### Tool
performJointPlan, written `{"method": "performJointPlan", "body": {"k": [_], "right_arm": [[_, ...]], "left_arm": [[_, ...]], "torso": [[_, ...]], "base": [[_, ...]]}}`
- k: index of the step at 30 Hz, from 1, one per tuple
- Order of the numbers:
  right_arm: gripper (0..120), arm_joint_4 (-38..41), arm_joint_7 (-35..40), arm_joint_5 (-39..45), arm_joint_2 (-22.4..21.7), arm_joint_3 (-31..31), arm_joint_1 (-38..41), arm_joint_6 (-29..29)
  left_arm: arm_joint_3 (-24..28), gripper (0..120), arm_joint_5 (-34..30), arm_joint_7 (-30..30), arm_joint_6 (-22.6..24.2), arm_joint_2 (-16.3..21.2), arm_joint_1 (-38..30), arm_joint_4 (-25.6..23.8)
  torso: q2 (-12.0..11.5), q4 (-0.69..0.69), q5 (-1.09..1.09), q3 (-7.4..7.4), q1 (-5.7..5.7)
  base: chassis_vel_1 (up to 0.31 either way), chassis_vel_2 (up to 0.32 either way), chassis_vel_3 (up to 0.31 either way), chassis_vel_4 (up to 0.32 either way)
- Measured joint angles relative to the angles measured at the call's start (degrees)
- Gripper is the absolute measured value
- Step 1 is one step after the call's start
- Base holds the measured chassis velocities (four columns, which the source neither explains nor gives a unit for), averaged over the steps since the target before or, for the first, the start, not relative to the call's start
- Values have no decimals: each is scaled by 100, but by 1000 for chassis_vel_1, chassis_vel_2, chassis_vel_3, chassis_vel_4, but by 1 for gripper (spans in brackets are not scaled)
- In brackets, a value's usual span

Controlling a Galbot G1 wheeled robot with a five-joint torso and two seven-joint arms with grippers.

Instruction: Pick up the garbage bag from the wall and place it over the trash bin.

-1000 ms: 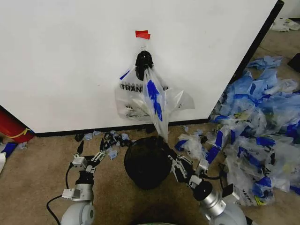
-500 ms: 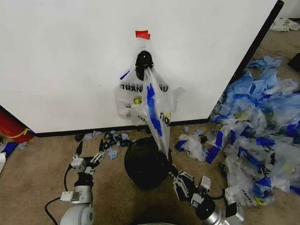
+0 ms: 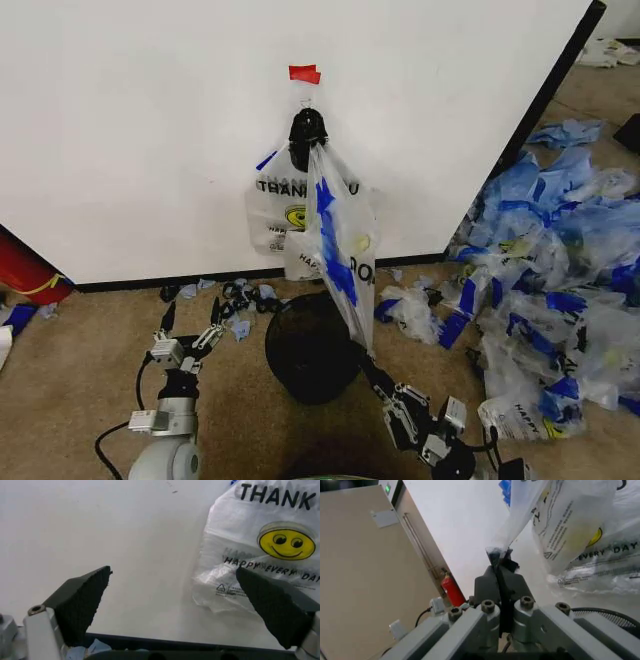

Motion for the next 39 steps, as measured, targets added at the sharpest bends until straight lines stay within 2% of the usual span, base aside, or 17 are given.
{"method": "performJointPlan", "body": {"k": [17, 29, 32, 39], "right_arm": [[0, -297, -577, 135, 214, 189, -463, 467], [0, -501, -717, 141, 358, 166, -525, 488], [0, -529, -650, 117, 409, 121, -359, 488], [0, -535, 8, 50, 380, -161, 730, 190]], "left_arm": [[5, 99, 16, 5, -2, -44, -63, 107], [23, 99, 98, 9, -35, -110, -76, 230], [34, 99, 111, 9, -41, -132, -101, 262], [57, 99, 135, 9, -31, -158, -116, 262]], "torso": [[0, 0, 0, 0, 0], [0, -1, -1, 0, 0], [0, -1, -1, 0, 0], [0, 1, 0, 1, 0]], "base": [[0, 0, 0, 0], [0, 0, 0, 0], [0, 0, 0, 0], [0, 0, 0, 0]]}}
